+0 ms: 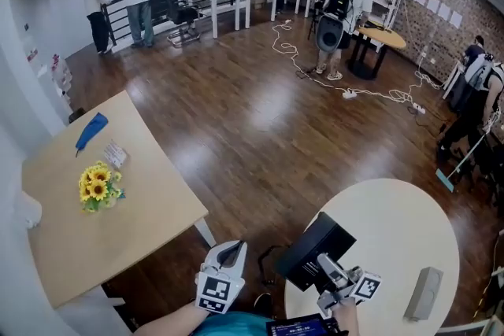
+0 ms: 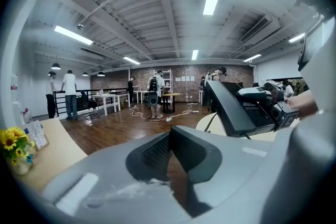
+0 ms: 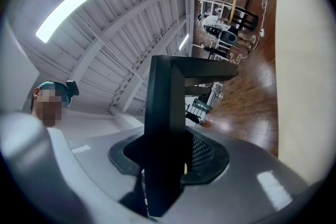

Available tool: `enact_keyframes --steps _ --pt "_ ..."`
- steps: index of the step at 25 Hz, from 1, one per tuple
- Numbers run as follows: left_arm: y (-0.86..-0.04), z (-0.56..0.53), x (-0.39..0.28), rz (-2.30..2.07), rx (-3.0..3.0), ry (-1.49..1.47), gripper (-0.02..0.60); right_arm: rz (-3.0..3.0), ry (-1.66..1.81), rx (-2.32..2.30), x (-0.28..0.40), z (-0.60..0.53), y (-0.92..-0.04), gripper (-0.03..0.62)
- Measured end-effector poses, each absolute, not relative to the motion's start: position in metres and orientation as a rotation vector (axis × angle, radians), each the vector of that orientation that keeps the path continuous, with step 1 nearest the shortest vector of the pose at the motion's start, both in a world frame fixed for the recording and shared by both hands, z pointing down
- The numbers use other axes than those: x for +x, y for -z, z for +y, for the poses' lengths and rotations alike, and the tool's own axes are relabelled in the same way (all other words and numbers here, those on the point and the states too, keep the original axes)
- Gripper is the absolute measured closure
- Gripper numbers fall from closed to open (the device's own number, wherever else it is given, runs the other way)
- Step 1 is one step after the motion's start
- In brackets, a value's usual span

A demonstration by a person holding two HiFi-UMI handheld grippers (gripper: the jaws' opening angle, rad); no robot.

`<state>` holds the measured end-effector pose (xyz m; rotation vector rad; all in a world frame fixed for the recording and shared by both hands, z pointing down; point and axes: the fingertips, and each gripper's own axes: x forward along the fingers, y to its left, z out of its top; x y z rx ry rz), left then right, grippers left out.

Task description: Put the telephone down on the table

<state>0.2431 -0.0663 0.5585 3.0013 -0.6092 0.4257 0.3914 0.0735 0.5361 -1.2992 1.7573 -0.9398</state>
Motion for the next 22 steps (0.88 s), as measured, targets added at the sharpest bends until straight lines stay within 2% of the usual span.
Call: enact_keyframes --steps 13,22 --pt "-0.564 -0.164 0.03 -1.024 2.831 -0.308 0.568 1.983 1.065 -1.134 0.211 -0.041 -0.528 0.445" --pt "-0.567 -0.194 -0.099 -1.241 2.727 -0.291 0.568 2.123 1.14 -1.022 0.104 -0.095 -0.53 0.445"
